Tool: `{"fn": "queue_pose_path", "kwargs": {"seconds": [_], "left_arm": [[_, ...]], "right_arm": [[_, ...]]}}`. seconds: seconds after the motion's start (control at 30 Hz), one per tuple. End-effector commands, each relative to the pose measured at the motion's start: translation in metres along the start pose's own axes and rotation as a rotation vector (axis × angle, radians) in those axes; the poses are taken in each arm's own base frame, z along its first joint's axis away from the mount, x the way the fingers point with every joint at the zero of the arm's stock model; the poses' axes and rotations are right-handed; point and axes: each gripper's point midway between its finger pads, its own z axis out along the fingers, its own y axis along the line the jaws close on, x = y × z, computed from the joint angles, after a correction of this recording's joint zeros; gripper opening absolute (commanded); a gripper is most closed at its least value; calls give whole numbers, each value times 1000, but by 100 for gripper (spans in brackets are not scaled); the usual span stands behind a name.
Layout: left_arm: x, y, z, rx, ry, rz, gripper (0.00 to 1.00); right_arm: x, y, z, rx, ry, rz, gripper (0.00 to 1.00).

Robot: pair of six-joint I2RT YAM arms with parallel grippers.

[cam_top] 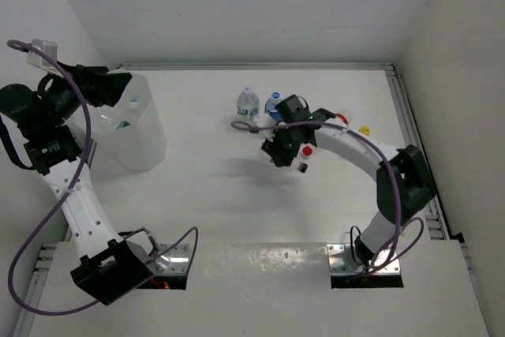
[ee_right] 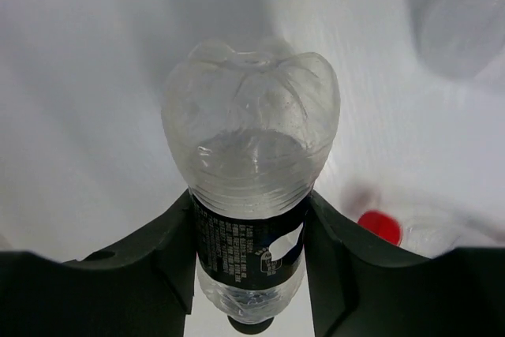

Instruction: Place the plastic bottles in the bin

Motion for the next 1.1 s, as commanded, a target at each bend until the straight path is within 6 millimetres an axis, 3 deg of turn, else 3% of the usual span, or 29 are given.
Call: {"fn": "queue_pose_path", "kwargs": {"seconds": [0.0,0.03,0.07,0.1,0.13,0.17,0.2,0.23,0.3,0.4,0.5,0.6,0.9,0.97,1.07], "left_arm": [[-14,-72,-8,253,-18,16,92],[-7,-91,-8,307,-8,11,92],[-3,-102,-9,340,-4,10,92],[0,-112,-10,370,0,8,92],[8,-127,-8,423,11,-11,92],[9,-137,-9,446,11,-17,92],[12,-145,-10,465,19,-36,93],[13,-157,-7,500,16,-48,93],[17,-167,-6,530,27,-98,94],[13,-190,-4,591,13,-147,97],[8,-207,0,632,-8,-197,98],[1,-222,5,682,-27,-237,99],[-6,-228,20,722,-45,-314,99],[-5,-226,23,722,-44,-316,92],[-5,-229,22,731,-38,-326,69]], "right_arm": [[-113,25,-105,-158,-432,93,16],[-142,22,-137,-160,-536,84,16],[-162,32,-160,-209,-631,64,16],[-176,44,-184,-286,-694,152,14],[-192,46,-201,-317,-765,153,12],[-215,41,-229,-299,-864,124,11],[-225,50,-240,-367,-881,186,11],[-242,49,-262,-367,-962,143,10],[-258,54,-286,-414,-1015,176,8],[-278,63,-310,-467,-1088,154,7],[-290,72,-323,-497,-1121,127,7],[-296,86,-321,-532,-1115,105,7],[-306,111,-315,-570,-1095,52,6],[-309,113,-312,-575,-1092,52,6],[-316,116,-314,-568,-1104,35,6]]}}
